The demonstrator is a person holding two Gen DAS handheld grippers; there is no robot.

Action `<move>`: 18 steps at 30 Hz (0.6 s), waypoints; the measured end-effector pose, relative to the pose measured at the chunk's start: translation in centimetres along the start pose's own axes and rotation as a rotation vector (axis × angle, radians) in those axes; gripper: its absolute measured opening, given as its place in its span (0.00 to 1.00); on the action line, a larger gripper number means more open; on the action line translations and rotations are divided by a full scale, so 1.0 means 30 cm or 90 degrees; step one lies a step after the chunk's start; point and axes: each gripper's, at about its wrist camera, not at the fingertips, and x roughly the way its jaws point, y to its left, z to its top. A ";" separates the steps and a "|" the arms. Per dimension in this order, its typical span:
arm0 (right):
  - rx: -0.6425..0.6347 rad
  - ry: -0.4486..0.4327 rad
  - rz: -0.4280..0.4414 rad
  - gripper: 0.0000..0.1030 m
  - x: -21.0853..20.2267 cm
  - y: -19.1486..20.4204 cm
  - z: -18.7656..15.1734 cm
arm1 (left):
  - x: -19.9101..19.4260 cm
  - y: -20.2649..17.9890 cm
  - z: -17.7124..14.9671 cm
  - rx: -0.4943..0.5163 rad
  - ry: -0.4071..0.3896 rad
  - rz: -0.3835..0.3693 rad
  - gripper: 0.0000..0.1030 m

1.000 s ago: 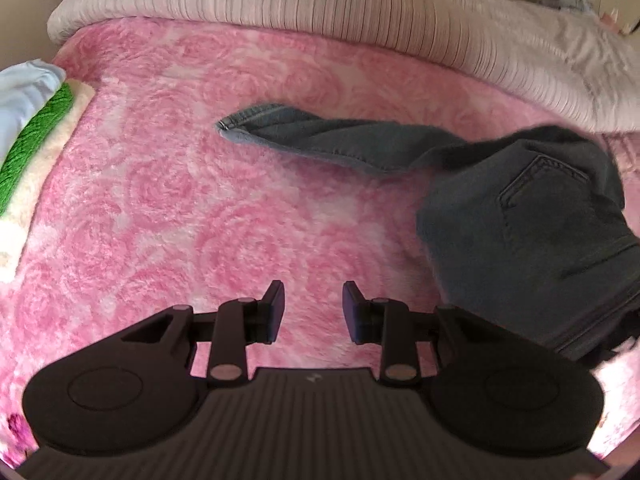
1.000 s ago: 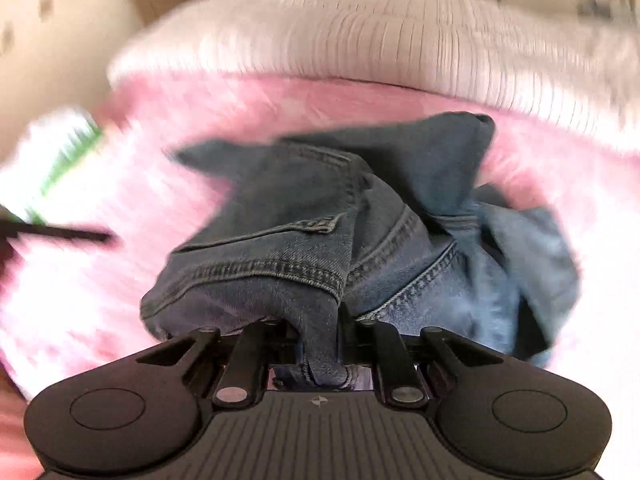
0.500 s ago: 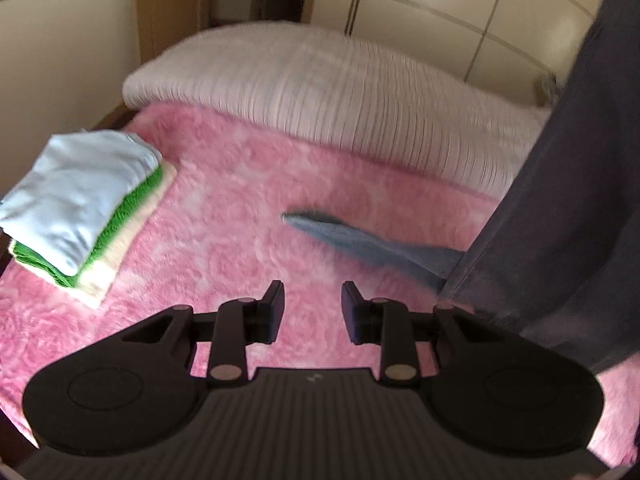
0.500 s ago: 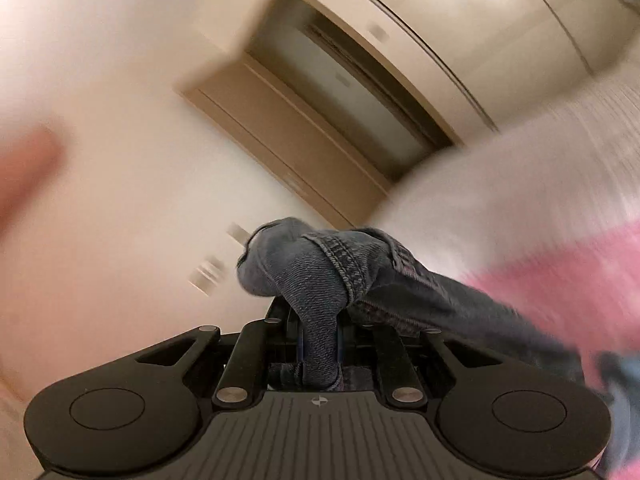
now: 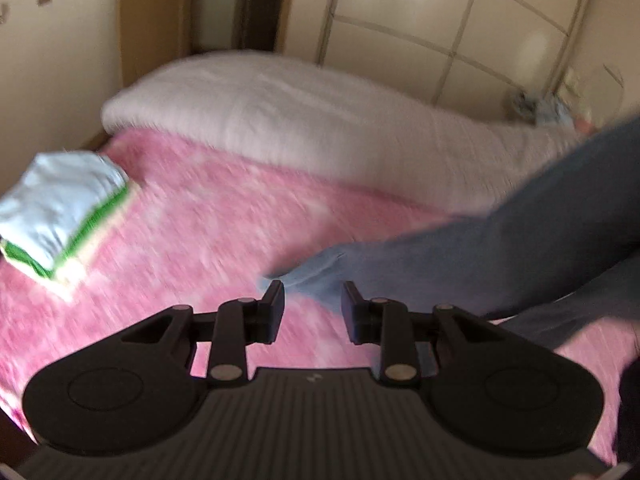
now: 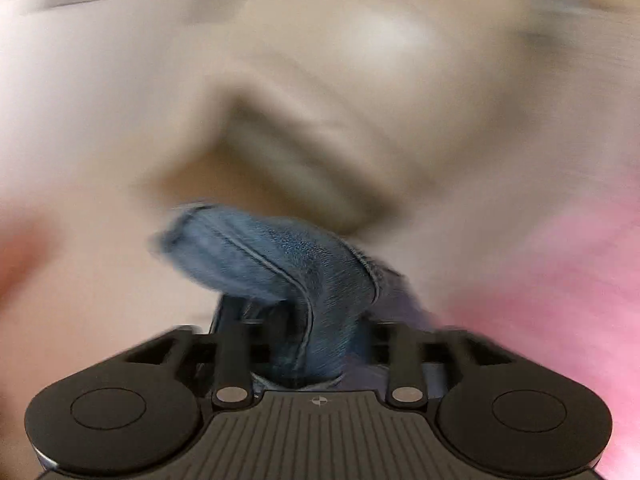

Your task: Fold clothes

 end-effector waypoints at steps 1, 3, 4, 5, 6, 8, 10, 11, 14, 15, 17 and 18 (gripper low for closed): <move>0.047 -0.015 -0.145 0.61 -0.054 -0.119 -0.016 | 0.009 -0.041 -0.034 0.007 0.019 -0.002 0.26; 0.112 -0.036 -0.338 0.61 -0.146 -0.300 -0.059 | 0.026 -0.122 -0.102 0.022 0.057 -0.007 0.26; 0.152 -0.041 -0.376 0.61 -0.189 -0.376 -0.092 | 0.034 -0.159 -0.134 0.030 0.073 -0.011 0.26; 0.175 -0.037 -0.376 0.61 -0.212 -0.421 -0.123 | 0.047 -0.197 -0.164 0.040 0.088 -0.013 0.26; 0.198 -0.033 -0.373 0.61 -0.234 -0.464 -0.154 | 0.060 -0.234 -0.194 0.049 0.103 -0.015 0.26; 0.219 -0.013 -0.374 0.61 -0.290 -0.528 -0.222 | 0.085 -0.306 -0.250 0.065 0.129 -0.018 0.26; 0.204 0.035 -0.387 0.61 -0.323 -0.571 -0.277 | 0.108 -0.361 -0.291 0.078 0.148 -0.018 0.26; 0.191 0.059 -0.397 0.61 -0.336 -0.577 -0.315 | 0.117 -0.381 -0.312 0.085 0.157 -0.018 0.26; 0.159 0.117 -0.433 0.61 -0.321 -0.610 -0.465 | 0.141 -0.411 -0.363 0.096 0.180 -0.015 0.26; 0.148 0.136 -0.444 0.61 -0.316 -0.622 -0.515 | 0.146 -0.418 -0.376 0.097 0.186 -0.014 0.26; 0.149 0.160 -0.455 0.61 -0.285 -0.654 -0.585 | 0.157 -0.424 -0.407 0.099 0.198 -0.012 0.27; 0.156 0.168 -0.458 0.61 -0.274 -0.668 -0.624 | 0.169 -0.422 -0.418 0.099 0.205 -0.007 0.28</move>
